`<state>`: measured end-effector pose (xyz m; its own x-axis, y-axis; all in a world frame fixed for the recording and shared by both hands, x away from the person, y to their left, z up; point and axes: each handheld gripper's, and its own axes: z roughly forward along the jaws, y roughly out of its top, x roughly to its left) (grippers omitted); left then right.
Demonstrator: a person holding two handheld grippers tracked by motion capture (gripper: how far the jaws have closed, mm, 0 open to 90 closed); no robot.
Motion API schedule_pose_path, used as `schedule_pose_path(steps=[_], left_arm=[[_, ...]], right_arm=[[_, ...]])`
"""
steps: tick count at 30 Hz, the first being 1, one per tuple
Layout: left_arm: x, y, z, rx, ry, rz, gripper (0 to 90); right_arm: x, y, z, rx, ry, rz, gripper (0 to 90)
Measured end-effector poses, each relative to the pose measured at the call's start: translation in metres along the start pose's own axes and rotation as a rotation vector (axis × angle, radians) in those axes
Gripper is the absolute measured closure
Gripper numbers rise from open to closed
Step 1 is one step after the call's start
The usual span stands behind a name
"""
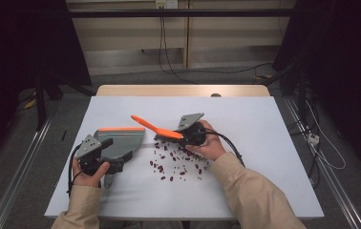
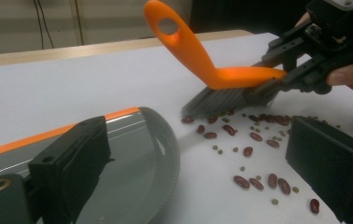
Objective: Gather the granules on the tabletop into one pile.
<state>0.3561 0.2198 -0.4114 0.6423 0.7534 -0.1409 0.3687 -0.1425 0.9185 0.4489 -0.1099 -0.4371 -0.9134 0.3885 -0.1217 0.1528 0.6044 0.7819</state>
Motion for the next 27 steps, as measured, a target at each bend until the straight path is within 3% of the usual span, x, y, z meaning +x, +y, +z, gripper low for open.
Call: schedule_pose_path(steps=[10, 14, 18, 21, 27], left_arm=[[-0.002, 0.000, -0.002, 0.007, 0.001, 0.009, 6.2], [-0.002, 0.000, -0.002, 0.007, 0.000, 0.012, 6.2], [-0.002, -0.001, -0.001, 0.008, -0.001, 0.011, 6.2], [-0.002, -0.001, 0.000, 0.010, -0.002, 0.006, 6.2], [0.000, -0.002, 0.001, 0.011, -0.001, -0.001, 6.2]], right_arm=[[0.018, -0.003, -0.013, 0.008, 0.034, -0.040, 71.0], [0.020, -0.003, -0.018, -0.007, 0.022, -0.048, 71.3], [0.010, 0.002, -0.021, -0.071, -0.009, -0.027, 71.3], [0.001, 0.007, -0.017, -0.083, -0.027, -0.020, 71.3], [-0.020, 0.015, 0.008, -0.087, -0.050, -0.017, 71.3]])
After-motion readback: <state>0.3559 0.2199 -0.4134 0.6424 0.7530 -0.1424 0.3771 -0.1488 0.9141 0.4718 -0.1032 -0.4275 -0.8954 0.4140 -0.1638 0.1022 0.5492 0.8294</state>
